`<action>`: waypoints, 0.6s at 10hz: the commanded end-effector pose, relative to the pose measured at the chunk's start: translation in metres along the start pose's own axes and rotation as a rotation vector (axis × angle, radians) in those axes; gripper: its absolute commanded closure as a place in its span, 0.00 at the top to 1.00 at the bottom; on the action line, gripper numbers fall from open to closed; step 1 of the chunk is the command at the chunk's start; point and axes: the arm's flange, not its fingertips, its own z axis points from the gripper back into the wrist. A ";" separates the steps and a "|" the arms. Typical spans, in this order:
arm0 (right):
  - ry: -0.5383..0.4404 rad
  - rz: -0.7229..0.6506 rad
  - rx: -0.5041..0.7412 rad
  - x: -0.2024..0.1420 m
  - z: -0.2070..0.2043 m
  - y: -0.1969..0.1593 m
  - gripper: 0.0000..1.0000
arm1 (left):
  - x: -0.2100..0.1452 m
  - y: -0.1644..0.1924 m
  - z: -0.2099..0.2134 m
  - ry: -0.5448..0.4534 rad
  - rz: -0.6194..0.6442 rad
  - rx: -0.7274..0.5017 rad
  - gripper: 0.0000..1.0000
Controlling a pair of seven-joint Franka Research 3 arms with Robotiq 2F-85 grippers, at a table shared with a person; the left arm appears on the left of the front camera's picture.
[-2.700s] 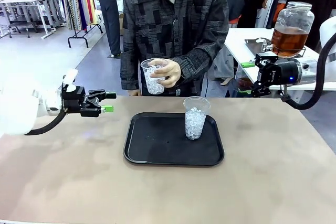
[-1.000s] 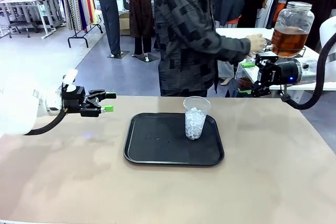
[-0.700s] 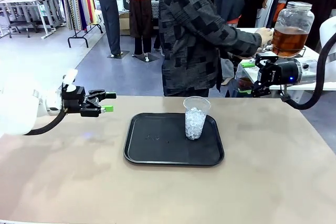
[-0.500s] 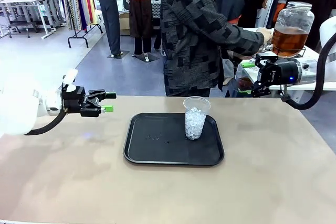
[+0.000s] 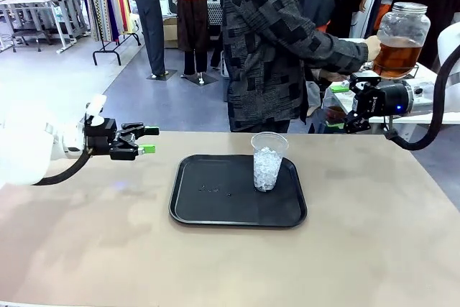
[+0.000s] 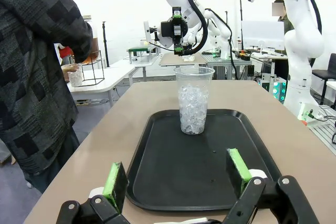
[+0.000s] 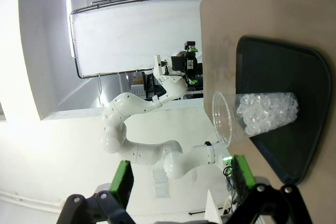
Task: Pour the drink into the iced cup.
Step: Pick up the iced cup indicated by the human and present it to them.
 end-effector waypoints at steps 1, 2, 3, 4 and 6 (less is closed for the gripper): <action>-0.005 0.003 -0.004 0.000 0.000 0.001 1.00 | 0.001 0.000 0.000 -0.004 -0.002 -0.001 1.00; -0.005 0.003 -0.004 0.000 0.000 0.001 1.00 | 0.001 0.000 0.000 -0.004 -0.002 -0.001 1.00; -0.005 0.003 -0.004 0.000 0.000 0.001 1.00 | 0.001 0.000 0.000 -0.004 -0.002 -0.001 1.00; -0.005 0.003 -0.004 0.000 0.000 0.001 1.00 | 0.001 0.000 0.000 -0.004 -0.002 -0.001 1.00; -0.005 0.003 -0.004 0.000 0.000 0.001 1.00 | 0.001 0.000 0.000 -0.004 -0.002 -0.001 1.00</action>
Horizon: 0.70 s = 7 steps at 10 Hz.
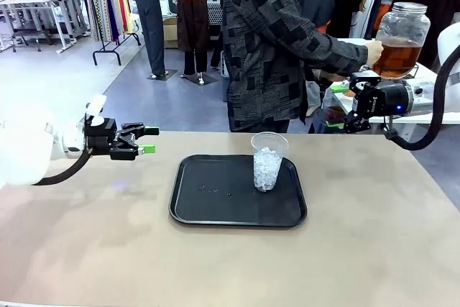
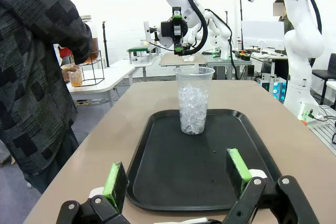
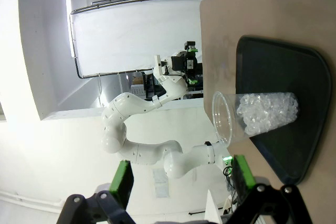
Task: Pour the drink into the iced cup.
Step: Pick up the iced cup indicated by the human and present it to them.
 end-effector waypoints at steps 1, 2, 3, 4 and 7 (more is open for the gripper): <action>-0.005 0.003 -0.004 0.000 0.000 0.001 1.00 | 0.001 0.000 0.000 -0.004 -0.002 -0.001 1.00; -0.005 0.003 -0.004 0.000 0.000 0.001 1.00 | 0.001 0.000 0.000 -0.004 -0.002 -0.001 1.00; -0.005 0.003 -0.004 0.000 0.000 0.001 1.00 | 0.001 0.000 0.000 -0.004 -0.002 -0.001 1.00; -0.005 0.003 -0.004 0.000 0.000 0.001 1.00 | 0.001 0.000 0.000 -0.004 -0.002 -0.001 1.00; -0.005 0.003 -0.004 0.000 0.000 0.001 1.00 | 0.001 0.000 0.000 -0.004 -0.002 -0.001 1.00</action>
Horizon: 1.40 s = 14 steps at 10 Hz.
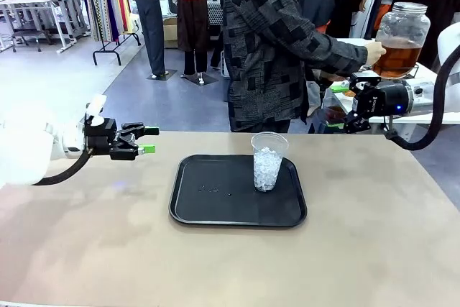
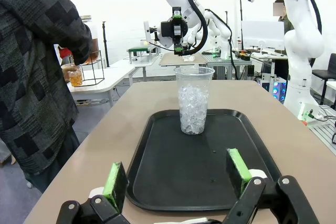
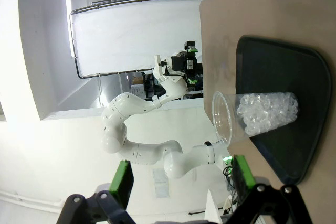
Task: Pour the drink into the iced cup.
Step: Pick up the iced cup indicated by the human and present it to them.
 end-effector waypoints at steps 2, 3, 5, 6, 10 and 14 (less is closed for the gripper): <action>-0.005 0.003 -0.004 0.000 0.000 0.001 1.00 | 0.001 0.000 0.000 -0.004 -0.002 -0.001 1.00; -0.005 0.003 -0.004 0.000 0.000 0.001 1.00 | 0.001 0.000 0.000 -0.004 -0.002 -0.001 1.00; -0.005 0.003 -0.004 0.000 0.000 0.001 1.00 | 0.001 0.000 0.000 -0.004 -0.002 -0.001 1.00; -0.005 0.003 -0.004 0.000 0.000 0.001 1.00 | 0.001 0.000 0.000 -0.004 -0.002 -0.001 1.00; -0.005 0.003 -0.004 0.000 0.000 0.001 1.00 | 0.001 0.000 0.000 -0.004 -0.002 -0.001 1.00; -0.005 0.003 -0.004 0.000 0.000 0.001 1.00 | 0.001 0.000 0.000 -0.004 -0.002 -0.001 1.00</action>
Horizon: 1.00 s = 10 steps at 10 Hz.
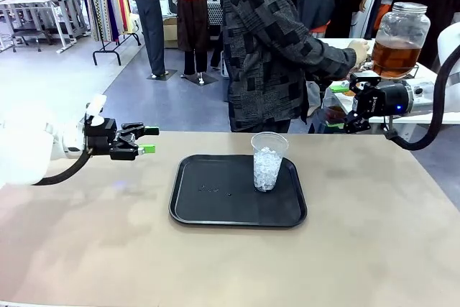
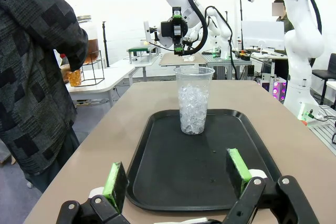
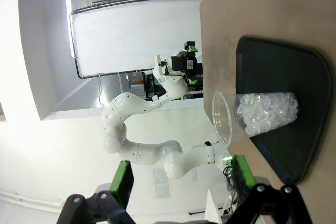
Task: Pour the drink into the iced cup.
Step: Pick up the iced cup indicated by the human and present it to them.
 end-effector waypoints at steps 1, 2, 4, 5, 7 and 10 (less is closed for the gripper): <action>-0.005 0.003 -0.004 0.000 0.000 0.001 1.00 | 0.001 0.000 0.000 -0.004 -0.002 -0.001 1.00; -0.005 0.003 -0.004 0.000 0.000 0.001 1.00 | 0.001 0.000 0.000 -0.004 -0.002 -0.001 1.00; -0.005 0.003 -0.004 0.000 0.000 0.001 1.00 | 0.001 0.000 0.000 -0.004 -0.002 -0.001 1.00; -0.005 0.003 -0.004 0.000 0.000 0.001 1.00 | 0.001 0.000 0.000 -0.004 -0.002 -0.001 1.00; -0.005 0.003 -0.004 0.000 0.000 0.001 1.00 | 0.001 0.000 0.000 -0.004 -0.002 -0.001 1.00; -0.005 0.003 -0.004 0.000 0.000 0.001 1.00 | 0.001 0.000 0.000 -0.004 -0.002 -0.001 1.00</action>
